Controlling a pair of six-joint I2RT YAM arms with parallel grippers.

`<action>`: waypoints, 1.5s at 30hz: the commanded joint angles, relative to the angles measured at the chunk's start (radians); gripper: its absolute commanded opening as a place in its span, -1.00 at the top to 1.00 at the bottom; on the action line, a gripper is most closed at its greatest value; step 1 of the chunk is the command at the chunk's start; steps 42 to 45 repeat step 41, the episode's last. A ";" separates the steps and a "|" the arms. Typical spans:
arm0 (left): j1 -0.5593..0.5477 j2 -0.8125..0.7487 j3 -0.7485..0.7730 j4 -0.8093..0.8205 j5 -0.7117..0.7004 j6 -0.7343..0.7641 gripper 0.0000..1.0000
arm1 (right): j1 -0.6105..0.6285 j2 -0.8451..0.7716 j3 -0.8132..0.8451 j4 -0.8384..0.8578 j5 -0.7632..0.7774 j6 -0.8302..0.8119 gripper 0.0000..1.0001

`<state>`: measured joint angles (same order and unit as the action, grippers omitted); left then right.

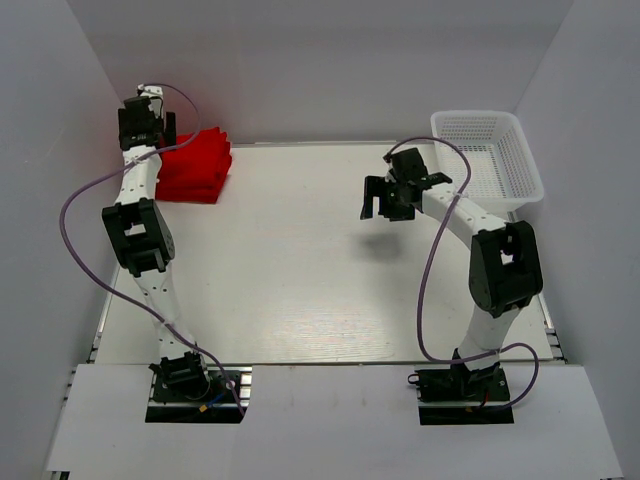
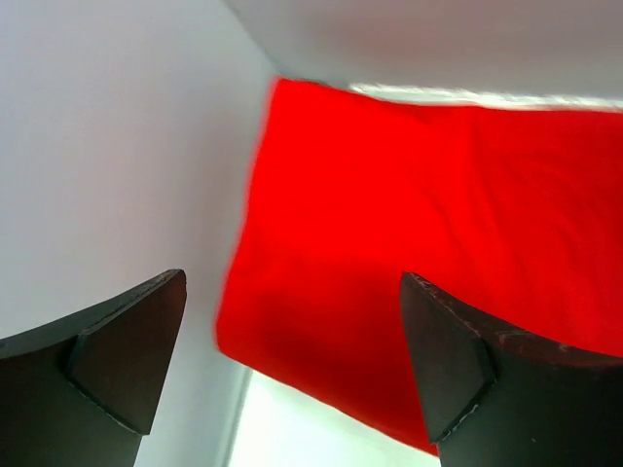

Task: Fold and stack the t-shirts
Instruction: Put the neatly folded tshirt into the corner of the board with the left arm

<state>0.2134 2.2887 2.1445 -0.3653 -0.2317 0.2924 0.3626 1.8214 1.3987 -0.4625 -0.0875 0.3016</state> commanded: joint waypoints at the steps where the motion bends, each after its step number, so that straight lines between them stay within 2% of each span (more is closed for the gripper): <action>1: -0.022 -0.129 -0.035 -0.001 0.107 -0.051 -1.00 | 0.009 -0.092 -0.047 0.038 -0.014 -0.025 -0.81; 4: -0.034 -0.169 -0.035 -0.076 0.164 -0.114 -1.00 | 0.002 -0.149 -0.093 0.065 0.003 -0.027 -0.81; 8: -0.080 -0.244 -0.035 -0.268 0.227 -0.232 -1.00 | -0.001 -0.198 -0.156 0.091 0.037 0.016 -0.81; 10: -0.109 -0.293 -0.119 -0.288 0.227 -0.335 -1.00 | -0.004 -0.234 -0.213 0.143 0.032 0.049 -0.81; 13: -0.178 -0.432 -0.334 -0.275 0.236 -0.436 -1.00 | -0.002 -0.302 -0.317 0.218 0.020 0.074 -0.81; 15: -0.268 -0.507 -0.482 -0.262 0.180 -0.481 -1.00 | -0.004 -0.349 -0.393 0.240 0.026 0.099 -0.81; 18: -0.363 -0.678 -0.691 -0.224 0.180 -0.614 -1.00 | -0.008 -0.434 -0.496 0.266 0.040 0.111 -0.81; 21: -0.458 -0.822 -0.862 -0.100 0.290 -0.644 -1.00 | -0.008 -0.507 -0.573 0.289 0.017 0.099 -0.81; 23: -0.508 -0.862 -0.940 -0.099 0.269 -0.676 -1.00 | -0.008 -0.554 -0.610 0.309 -0.032 0.094 -0.81; 26: -0.594 -0.885 -0.986 -0.199 0.175 -0.729 -1.00 | -0.008 -0.583 -0.639 0.311 -0.047 0.114 -0.81; 31: -0.652 -0.974 -1.032 -0.190 0.148 -0.720 -1.00 | -0.005 -0.594 -0.662 0.323 -0.055 0.111 -0.81; 35: -0.663 -0.974 -0.976 -0.277 0.051 -0.711 -1.00 | -0.004 -0.582 -0.647 0.323 -0.061 0.108 -0.81; 45: -0.672 -0.953 -0.965 -0.299 0.063 -0.702 -1.00 | -0.004 -0.585 -0.667 0.356 -0.119 0.074 -0.81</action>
